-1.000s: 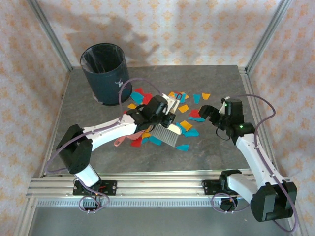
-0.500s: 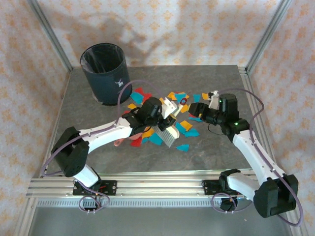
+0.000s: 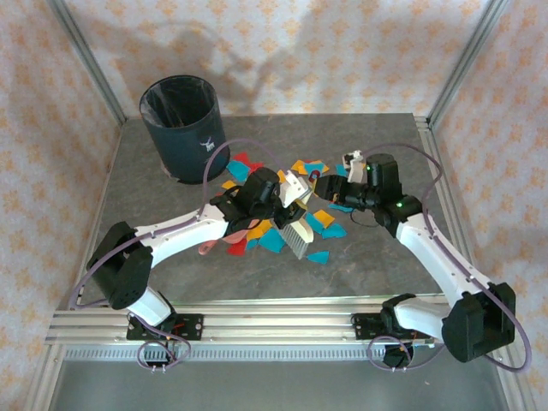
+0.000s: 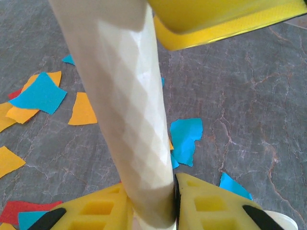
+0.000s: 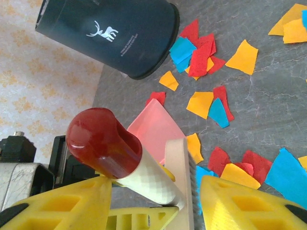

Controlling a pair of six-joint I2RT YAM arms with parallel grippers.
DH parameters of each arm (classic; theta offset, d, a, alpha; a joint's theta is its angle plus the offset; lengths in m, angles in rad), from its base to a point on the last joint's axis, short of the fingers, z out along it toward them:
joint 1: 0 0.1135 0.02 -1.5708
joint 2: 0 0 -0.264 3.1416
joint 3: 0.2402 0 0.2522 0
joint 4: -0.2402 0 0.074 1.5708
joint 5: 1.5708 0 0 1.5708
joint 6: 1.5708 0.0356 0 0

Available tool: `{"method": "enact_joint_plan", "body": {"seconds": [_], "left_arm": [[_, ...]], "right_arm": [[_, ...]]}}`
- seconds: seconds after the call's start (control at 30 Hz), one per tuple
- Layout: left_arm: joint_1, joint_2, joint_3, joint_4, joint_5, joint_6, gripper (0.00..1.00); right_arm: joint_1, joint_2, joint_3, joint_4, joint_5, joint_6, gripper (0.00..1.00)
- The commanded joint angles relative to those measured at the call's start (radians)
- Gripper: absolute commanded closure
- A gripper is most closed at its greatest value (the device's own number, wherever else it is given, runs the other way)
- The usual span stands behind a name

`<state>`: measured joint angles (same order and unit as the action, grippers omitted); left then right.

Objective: Sweep away the paper scraps from the table

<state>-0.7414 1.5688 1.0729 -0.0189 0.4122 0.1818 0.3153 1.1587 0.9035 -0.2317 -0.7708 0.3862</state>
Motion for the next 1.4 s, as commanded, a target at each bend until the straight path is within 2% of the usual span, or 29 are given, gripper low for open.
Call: {"method": "enact_joint_plan", "body": {"seconds": [0.0,0.2,0.37,0.5,0.73,0.87,1.03,1.37], "left_arm": [[-0.008,-0.014,0.051,0.015,0.057,0.02,0.75],[-0.008,0.024,0.073,0.013,0.025,-0.013,0.75],[-0.009,0.055,0.102,-0.008,-0.021,-0.023,0.76],[-0.007,0.06,0.113,-0.015,-0.011,-0.012,0.76],[-0.009,0.058,0.111,-0.014,0.095,0.009,0.76],[-0.009,0.065,0.122,-0.039,0.119,0.016,0.76],[-0.009,0.082,0.145,-0.078,0.129,0.019,0.76],[-0.008,0.102,0.16,-0.081,0.132,-0.003,0.76]], "right_arm": [[0.011,0.019,0.045,-0.016,0.023,-0.031,0.49],[0.017,0.044,0.047,-0.031,0.038,-0.048,0.48],[0.016,0.039,0.045,-0.048,0.015,-0.076,0.42],[0.017,0.039,0.038,-0.057,0.03,-0.087,0.4],[0.018,0.074,0.044,-0.056,0.036,-0.091,0.47],[0.017,0.085,0.046,-0.057,0.021,-0.097,0.5],[0.018,0.094,0.049,-0.065,0.008,-0.106,0.59],[0.027,0.117,0.043,-0.081,0.01,-0.117,0.58]]}}
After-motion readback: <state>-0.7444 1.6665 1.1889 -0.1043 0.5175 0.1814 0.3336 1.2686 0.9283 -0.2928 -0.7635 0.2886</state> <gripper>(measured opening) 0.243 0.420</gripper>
